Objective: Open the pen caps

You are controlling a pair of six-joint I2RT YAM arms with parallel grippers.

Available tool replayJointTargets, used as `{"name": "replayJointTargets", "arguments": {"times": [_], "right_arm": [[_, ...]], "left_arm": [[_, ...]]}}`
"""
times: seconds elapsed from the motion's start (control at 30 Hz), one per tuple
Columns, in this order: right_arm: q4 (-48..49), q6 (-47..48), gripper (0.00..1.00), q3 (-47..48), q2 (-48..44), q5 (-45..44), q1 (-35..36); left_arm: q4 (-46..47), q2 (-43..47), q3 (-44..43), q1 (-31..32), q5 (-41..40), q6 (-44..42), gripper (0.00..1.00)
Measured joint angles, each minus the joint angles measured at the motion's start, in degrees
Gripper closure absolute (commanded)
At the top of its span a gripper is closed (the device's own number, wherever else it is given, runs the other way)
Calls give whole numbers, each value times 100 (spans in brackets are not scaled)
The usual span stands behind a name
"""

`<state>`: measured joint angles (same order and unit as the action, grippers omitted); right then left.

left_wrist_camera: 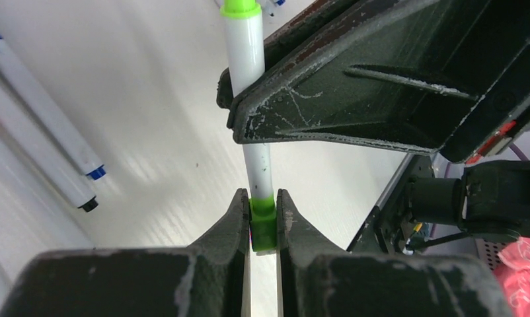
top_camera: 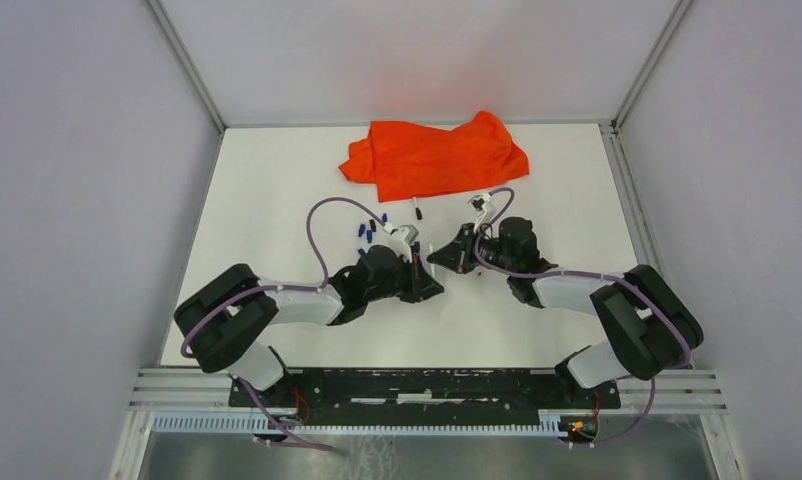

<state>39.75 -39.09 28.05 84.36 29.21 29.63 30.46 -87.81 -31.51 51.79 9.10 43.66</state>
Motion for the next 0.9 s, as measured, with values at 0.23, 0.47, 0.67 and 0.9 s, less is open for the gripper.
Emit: {"name": "replayJointTargets", "arguments": {"times": [0.23,0.47,0.67,0.9], "right_arm": [[42,116,100,0,0,664,-348],[-120,203,100,0,-46,872,-494],[-798,358,100,72,-415,350,-494],[-1550,533,100,485,-802,-461,-448]], "left_arm": [[400,-225,-59,-94,522,-4,98],[664,-409,-68,-138,791,-4,98],[192,-341,-291,-72,352,-63,98],[-1257,-20,-1073,437,-1705,-31,98]]}}
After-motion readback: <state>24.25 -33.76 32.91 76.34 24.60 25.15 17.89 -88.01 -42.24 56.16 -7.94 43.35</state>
